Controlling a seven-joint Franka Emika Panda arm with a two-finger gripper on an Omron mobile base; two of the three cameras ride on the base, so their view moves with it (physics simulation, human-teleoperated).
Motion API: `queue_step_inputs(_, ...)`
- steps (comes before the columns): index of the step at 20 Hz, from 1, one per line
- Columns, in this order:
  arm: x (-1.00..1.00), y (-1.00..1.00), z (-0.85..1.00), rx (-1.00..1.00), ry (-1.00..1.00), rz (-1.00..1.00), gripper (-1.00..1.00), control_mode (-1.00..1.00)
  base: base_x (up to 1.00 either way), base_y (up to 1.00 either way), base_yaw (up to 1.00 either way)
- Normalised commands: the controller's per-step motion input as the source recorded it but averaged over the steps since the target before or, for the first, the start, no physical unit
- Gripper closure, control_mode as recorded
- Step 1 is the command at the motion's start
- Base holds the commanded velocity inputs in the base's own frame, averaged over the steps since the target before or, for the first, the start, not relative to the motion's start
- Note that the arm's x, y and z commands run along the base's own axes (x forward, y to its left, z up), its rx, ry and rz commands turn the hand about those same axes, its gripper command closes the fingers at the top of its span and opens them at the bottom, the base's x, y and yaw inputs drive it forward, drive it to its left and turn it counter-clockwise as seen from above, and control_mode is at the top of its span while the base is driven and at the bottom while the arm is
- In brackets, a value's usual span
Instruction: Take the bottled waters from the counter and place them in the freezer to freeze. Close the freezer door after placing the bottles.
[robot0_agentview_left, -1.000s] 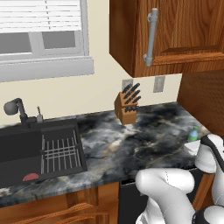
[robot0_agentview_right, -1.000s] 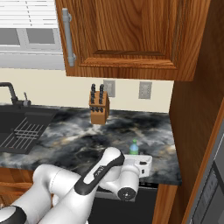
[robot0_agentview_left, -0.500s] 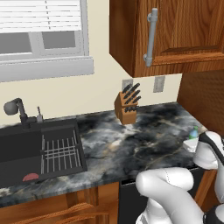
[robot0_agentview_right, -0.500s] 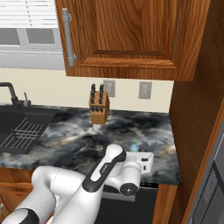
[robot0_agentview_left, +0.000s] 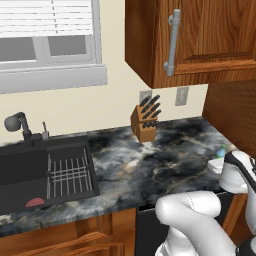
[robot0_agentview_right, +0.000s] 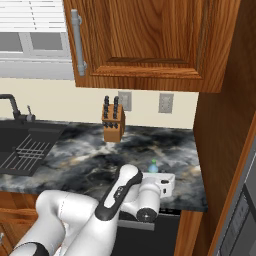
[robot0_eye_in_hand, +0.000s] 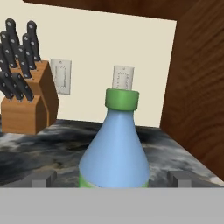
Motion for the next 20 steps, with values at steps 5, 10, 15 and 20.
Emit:
queue_step_inputs(5,0.0,0.0,0.0,0.0,0.0,0.0,1.0,-1.0,0.0,0.0,0.0)
queue_step_inputs(10,0.0,0.0,0.0,0.0,0.0,0.0,1.0,-1.0,0.0,0.0,0.0)
queue_step_inputs(15,0.0,0.0,0.0,0.0,0.0,0.0,1.0,-1.0,0.0,0.0,0.0)
queue_step_inputs(20,0.0,0.0,0.0,-0.02,0.03,0.0,1.0,-1.0,0.0,0.0,0.0)
